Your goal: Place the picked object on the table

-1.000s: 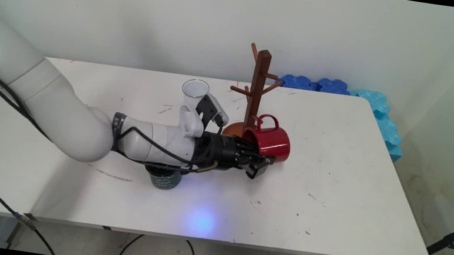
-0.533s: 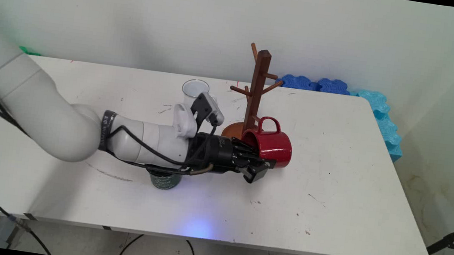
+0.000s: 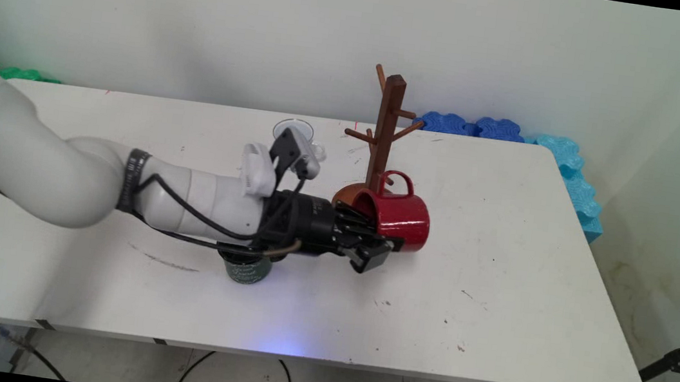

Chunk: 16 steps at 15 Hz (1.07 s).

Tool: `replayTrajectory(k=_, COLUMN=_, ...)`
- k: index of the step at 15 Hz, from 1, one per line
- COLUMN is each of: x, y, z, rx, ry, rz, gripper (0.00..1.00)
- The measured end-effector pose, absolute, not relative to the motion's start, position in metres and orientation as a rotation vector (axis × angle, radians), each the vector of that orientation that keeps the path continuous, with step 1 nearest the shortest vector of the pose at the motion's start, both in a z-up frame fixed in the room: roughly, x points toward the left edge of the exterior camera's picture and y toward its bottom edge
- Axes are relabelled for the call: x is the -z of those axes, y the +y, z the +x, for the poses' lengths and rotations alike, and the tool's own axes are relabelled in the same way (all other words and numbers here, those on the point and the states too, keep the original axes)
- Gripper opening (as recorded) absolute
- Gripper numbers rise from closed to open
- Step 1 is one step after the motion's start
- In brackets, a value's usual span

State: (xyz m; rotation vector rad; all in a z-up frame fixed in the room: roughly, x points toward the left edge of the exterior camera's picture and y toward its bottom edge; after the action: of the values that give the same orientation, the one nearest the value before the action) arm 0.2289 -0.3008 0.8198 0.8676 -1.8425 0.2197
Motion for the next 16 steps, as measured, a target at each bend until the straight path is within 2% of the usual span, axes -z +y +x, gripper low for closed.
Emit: replayTrajectory(k=16, x=-0.898, y=-0.299, z=0.276, rx=-0.215, ry=-1.971, rz=0.801, gripper=0.0)
